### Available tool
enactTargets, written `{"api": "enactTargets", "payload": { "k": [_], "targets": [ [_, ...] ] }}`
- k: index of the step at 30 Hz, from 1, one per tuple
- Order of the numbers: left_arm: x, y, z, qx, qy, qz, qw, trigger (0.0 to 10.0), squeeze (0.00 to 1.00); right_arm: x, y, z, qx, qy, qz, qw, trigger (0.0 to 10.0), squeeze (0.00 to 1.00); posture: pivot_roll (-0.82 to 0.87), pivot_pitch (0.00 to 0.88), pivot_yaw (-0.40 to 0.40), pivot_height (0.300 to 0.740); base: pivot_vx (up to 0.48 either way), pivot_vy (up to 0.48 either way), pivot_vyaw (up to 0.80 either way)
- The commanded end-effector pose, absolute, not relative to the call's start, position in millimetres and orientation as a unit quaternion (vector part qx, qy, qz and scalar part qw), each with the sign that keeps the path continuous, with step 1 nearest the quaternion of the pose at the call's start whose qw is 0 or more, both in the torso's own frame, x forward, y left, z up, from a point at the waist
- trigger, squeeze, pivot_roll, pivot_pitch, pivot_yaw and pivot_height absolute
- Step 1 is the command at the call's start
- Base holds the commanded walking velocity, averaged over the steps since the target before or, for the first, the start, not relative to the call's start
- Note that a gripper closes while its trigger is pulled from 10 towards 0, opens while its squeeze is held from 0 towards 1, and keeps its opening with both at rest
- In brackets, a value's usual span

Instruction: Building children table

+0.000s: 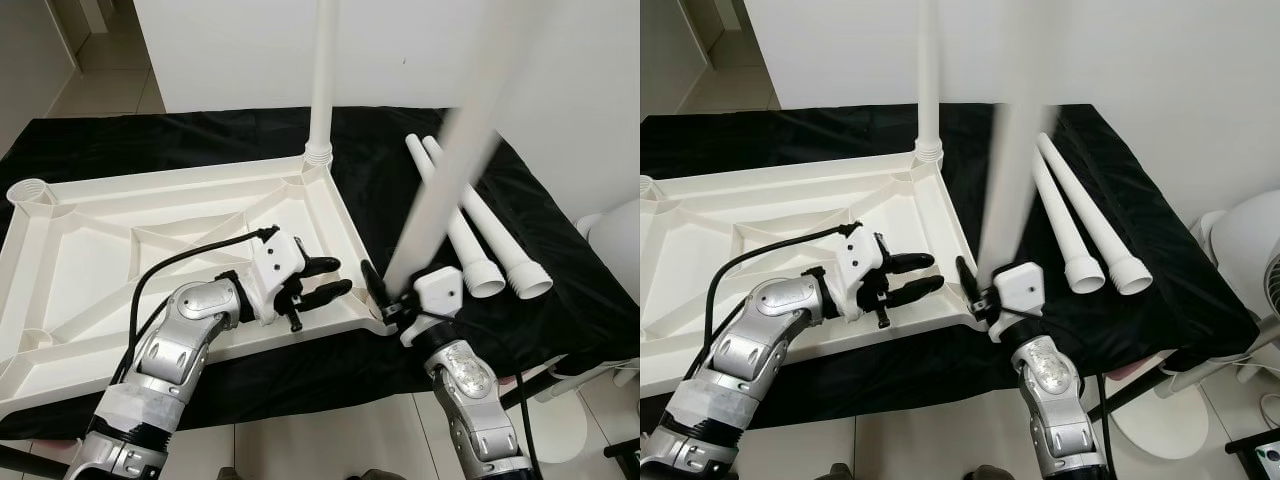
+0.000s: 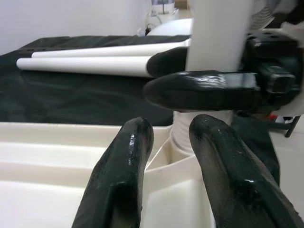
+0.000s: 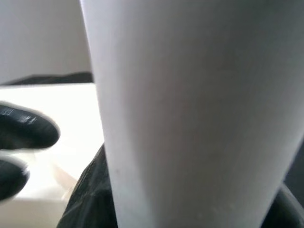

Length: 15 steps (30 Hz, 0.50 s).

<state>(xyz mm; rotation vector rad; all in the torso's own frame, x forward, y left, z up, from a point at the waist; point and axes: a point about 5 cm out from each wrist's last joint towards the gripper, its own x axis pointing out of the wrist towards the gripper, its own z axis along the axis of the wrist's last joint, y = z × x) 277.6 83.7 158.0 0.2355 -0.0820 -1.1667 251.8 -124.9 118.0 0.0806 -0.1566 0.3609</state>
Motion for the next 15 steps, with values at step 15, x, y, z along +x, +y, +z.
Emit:
{"api": "enactTargets", "payload": {
  "k": [15],
  "targets": [
    [274.0,78.1,160.3,0.095,-0.039,-0.544,0.833,10.0,0.00,252.6,-128.4,85.6,0.038,0.014,0.172,0.984,10.0,0.00,0.05,0.013,-0.006,0.740,0.000,0.000,0.00]
  ]
}}
